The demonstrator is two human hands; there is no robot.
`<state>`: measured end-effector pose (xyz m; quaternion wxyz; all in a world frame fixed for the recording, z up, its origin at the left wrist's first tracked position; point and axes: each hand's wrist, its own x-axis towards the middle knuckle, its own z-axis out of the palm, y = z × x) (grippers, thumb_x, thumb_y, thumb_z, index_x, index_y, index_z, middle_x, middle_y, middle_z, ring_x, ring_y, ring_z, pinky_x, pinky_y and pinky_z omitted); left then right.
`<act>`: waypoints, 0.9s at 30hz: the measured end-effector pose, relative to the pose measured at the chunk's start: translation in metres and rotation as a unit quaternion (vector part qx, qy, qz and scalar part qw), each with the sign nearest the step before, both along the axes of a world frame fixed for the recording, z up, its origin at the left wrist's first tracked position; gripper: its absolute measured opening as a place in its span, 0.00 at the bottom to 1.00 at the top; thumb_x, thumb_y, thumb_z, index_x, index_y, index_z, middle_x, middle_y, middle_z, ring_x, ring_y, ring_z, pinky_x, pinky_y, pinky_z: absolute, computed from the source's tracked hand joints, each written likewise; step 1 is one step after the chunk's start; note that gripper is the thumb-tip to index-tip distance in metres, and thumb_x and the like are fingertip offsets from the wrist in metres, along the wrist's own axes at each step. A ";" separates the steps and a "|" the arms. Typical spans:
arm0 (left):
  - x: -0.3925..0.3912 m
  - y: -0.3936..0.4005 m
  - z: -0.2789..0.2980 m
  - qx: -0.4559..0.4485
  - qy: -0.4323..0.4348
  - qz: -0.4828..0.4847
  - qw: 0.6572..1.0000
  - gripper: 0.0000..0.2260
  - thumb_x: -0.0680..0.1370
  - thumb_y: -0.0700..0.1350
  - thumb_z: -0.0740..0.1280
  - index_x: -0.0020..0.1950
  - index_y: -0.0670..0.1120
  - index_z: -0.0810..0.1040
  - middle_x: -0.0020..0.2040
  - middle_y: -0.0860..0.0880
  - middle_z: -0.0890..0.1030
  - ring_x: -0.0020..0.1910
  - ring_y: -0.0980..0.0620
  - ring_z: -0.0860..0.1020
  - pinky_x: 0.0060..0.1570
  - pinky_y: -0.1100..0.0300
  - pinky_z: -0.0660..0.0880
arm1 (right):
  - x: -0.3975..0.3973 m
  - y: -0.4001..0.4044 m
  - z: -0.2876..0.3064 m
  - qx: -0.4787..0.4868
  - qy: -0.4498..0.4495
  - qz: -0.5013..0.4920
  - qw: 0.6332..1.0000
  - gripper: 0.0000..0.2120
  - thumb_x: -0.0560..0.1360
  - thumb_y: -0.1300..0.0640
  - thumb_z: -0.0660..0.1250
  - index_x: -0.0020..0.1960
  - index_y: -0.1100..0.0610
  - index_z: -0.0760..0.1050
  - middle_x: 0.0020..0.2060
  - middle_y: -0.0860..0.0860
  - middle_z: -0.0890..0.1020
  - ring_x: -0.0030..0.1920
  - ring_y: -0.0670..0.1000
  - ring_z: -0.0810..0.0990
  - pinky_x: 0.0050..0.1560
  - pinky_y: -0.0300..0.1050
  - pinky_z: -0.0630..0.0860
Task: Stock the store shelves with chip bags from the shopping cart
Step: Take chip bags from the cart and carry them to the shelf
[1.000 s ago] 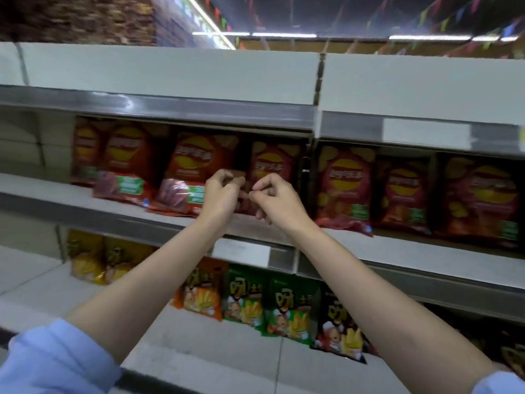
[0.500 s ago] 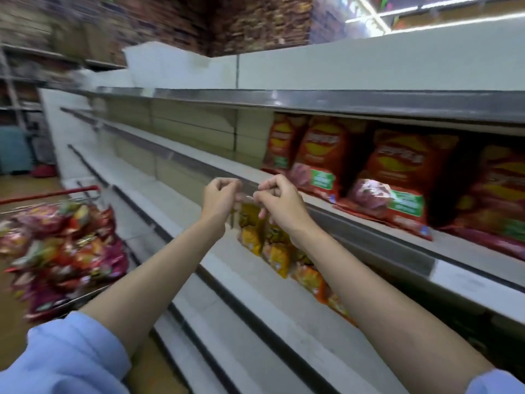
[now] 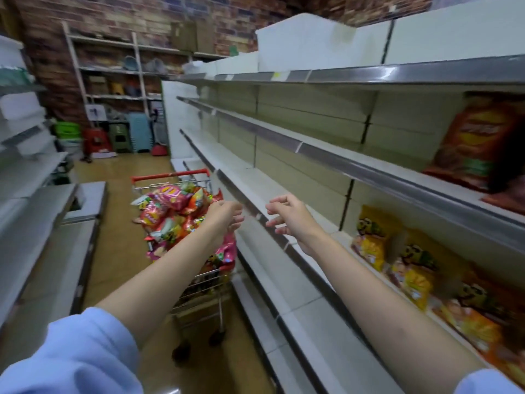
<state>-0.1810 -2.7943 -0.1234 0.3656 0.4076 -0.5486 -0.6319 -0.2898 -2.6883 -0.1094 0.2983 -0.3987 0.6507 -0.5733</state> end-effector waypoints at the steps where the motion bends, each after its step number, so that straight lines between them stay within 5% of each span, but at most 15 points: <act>1: 0.009 -0.012 -0.004 -0.001 -0.007 0.008 1.000 0.05 0.79 0.37 0.62 0.54 0.39 0.73 0.44 0.44 0.75 0.35 0.53 0.74 0.35 0.63 0.71 | 0.004 -0.014 -0.005 0.004 -0.006 0.007 1.000 0.04 0.78 0.59 0.64 0.50 0.55 0.69 0.43 0.51 0.77 0.35 0.48 0.77 0.33 0.38 0.70; 10: 0.071 -0.116 -0.062 0.004 -0.053 0.092 0.994 0.07 0.80 0.38 0.60 0.43 0.43 0.74 0.48 0.43 0.75 0.41 0.51 0.74 0.37 0.62 0.69 | 0.030 -0.130 -0.065 0.062 -0.015 0.087 0.994 0.07 0.79 0.57 0.64 0.55 0.58 0.71 0.47 0.54 0.79 0.41 0.48 0.79 0.38 0.38 0.76; 13: 0.080 -0.154 -0.080 0.016 -0.056 0.138 0.989 0.04 0.81 0.40 0.60 0.51 0.43 0.74 0.56 0.44 0.76 0.48 0.50 0.78 0.40 0.60 0.75 | 0.025 -0.180 -0.089 0.082 -0.013 0.100 0.991 0.10 0.78 0.55 0.65 0.56 0.59 0.72 0.52 0.57 0.80 0.47 0.52 0.80 0.48 0.46 0.78; 16: 0.083 -0.194 -0.095 0.022 -0.067 0.157 0.985 0.04 0.81 0.40 0.60 0.53 0.42 0.74 0.53 0.43 0.76 0.45 0.50 0.78 0.47 0.55 0.77 | 0.018 -0.231 -0.111 0.087 -0.034 0.103 0.990 0.08 0.78 0.55 0.65 0.54 0.58 0.72 0.52 0.56 0.79 0.47 0.51 0.79 0.49 0.47 0.77; 21: 0.073 -0.265 -0.116 0.045 -0.091 0.170 0.980 0.05 0.81 0.38 0.60 0.54 0.40 0.74 0.45 0.45 0.76 0.39 0.52 0.76 0.38 0.61 0.73 | 0.000 -0.317 -0.146 0.118 -0.030 0.121 0.985 0.09 0.77 0.53 0.67 0.54 0.56 0.72 0.54 0.53 0.78 0.48 0.49 0.80 0.47 0.44 0.77; 27: 0.057 -0.340 -0.148 0.086 -0.137 0.171 0.972 0.05 0.81 0.38 0.60 0.49 0.41 0.74 0.44 0.45 0.77 0.40 0.52 0.76 0.41 0.60 0.74 | -0.020 -0.407 -0.186 0.165 0.005 0.158 0.974 0.15 0.75 0.53 0.70 0.58 0.56 0.72 0.54 0.51 0.76 0.55 0.51 0.77 0.60 0.52 0.76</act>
